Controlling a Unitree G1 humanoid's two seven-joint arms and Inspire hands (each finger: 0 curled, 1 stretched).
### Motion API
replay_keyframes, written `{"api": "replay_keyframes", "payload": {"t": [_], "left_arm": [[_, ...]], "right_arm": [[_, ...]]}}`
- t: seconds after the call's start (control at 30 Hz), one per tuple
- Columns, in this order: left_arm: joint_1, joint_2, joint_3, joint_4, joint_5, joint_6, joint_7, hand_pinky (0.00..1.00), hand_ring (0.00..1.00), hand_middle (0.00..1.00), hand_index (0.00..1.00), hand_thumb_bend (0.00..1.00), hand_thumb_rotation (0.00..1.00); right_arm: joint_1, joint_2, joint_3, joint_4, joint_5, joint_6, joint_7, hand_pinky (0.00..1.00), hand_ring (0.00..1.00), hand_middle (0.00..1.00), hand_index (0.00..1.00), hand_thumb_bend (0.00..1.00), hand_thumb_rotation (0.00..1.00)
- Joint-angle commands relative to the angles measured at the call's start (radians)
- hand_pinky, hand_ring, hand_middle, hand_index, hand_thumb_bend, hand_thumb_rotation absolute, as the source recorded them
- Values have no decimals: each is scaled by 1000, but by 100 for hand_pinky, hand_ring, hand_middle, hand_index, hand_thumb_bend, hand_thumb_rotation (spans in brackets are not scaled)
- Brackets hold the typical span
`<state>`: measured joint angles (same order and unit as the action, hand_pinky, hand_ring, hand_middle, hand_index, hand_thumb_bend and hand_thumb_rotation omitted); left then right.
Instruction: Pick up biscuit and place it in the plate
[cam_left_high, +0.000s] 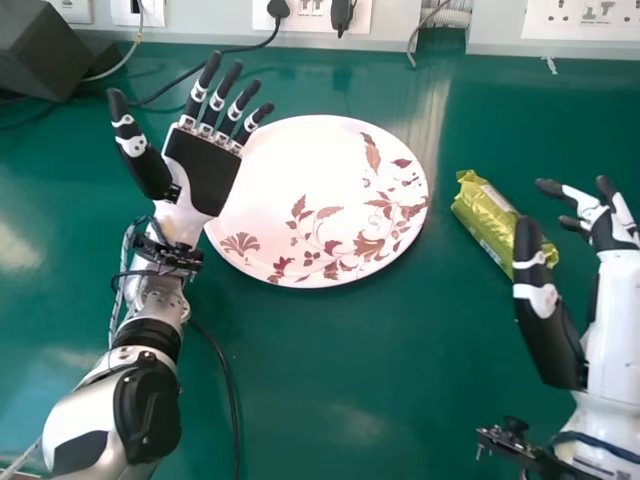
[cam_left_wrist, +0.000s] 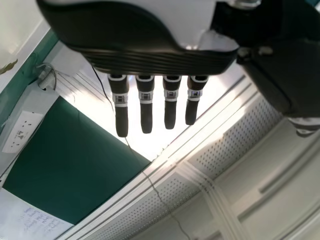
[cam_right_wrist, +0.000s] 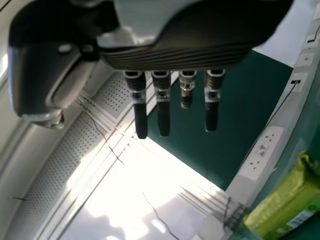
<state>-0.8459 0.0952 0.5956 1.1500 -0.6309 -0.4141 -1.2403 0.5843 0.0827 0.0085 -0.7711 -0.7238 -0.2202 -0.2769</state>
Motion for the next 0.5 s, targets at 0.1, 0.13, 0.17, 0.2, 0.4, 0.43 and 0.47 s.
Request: {"api": "replay_keyframes", "payload": {"t": [0.1,0.13,0.17,0.2,0.4,0.43,0.47], "left_arm": [[55,-22,-18,17,37,-124,13,76,87,91,92,98,57],[55,-23,-19,21,42,-146,13,75,87,91,92,98,57],[57,-23,-25,24,55,-188,22,75,87,91,92,97,57],[59,-25,-29,27,68,-238,28,76,87,92,92,97,56],[63,-26,-50,55,125,-413,52,77,88,93,92,97,52],[62,-26,-51,59,132,-434,59,77,89,93,92,97,52],[61,-26,-53,63,139,-454,66,77,89,93,92,97,52]], "right_arm": [[33,34,12,-31,-88,55,-18,75,82,81,76,89,16],[33,33,14,-34,-110,64,-20,74,82,81,76,90,17],[33,31,17,-38,-137,74,-20,74,82,81,76,91,18],[35,28,20,-42,-156,82,-20,73,81,82,77,92,20],[41,20,33,-52,-192,110,-19,71,82,84,79,99,30],[41,19,35,-52,-192,113,-19,70,82,85,79,100,30],[40,19,37,-53,-192,116,-18,70,82,85,79,100,31]]}}
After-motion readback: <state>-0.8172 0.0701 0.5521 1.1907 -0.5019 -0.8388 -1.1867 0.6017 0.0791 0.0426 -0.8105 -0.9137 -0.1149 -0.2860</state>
